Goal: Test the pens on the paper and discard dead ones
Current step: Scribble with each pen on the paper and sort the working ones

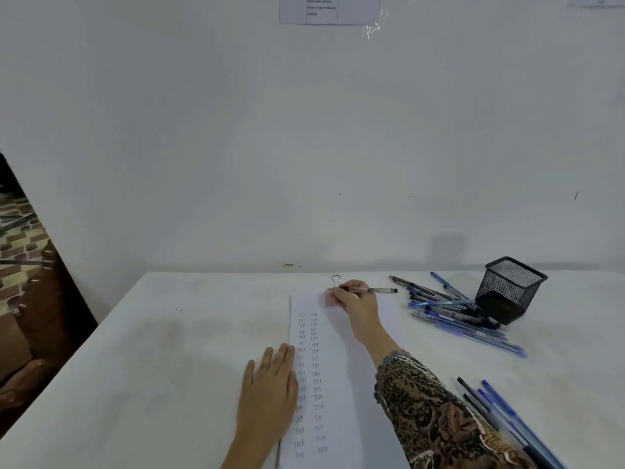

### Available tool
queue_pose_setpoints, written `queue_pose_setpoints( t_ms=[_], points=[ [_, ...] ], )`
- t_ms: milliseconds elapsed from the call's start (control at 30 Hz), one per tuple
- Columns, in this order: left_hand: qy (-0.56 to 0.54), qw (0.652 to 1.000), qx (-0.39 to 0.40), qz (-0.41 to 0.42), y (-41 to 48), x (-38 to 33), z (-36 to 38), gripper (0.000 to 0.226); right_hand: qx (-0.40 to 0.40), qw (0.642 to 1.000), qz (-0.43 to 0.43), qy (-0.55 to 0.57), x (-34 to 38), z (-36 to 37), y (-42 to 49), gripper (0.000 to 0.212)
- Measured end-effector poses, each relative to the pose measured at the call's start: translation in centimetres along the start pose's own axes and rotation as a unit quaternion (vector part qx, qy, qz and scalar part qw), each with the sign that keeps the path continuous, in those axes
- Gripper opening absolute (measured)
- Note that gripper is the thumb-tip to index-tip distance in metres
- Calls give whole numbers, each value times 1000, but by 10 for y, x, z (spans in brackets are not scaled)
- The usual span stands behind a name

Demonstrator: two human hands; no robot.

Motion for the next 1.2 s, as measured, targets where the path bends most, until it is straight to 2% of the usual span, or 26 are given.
queue_pose_setpoints(
  t_ms=[133,300,500,667,800,1033,1200],
  points=[
    [-4,1000,6,-4,2,0,0,94,27,997,-9,-78,-6,12,10,29],
    [-21,1000,7,-4,3,1,0,93,1,995,-16,-96,-19,13,15,54],
    [-43,999,-9,-3,3,2,0,90,-16,988,-31,-151,-16,10,8,53],
    [-38,999,4,-11,3,3,0,92,9,989,-46,-141,-14,16,7,50],
    [-38,999,11,-15,3,3,0,93,25,983,-39,-176,-21,22,9,40],
    [-33,999,12,-15,3,2,0,93,26,979,-45,-197,-19,21,9,51],
    [-40,999,8,-14,2,2,-1,92,18,984,-45,-173,-22,17,10,49]
  ],
)
Point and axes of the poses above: each hand's wrist, its own y-axis towards the middle knuckle, its own z-axis out of the palm, x = y × z, the point moved 10 cm from there along y, towards the middle knuckle, and after that the axes turned 11 degrees about x, right-handed, at the moved point
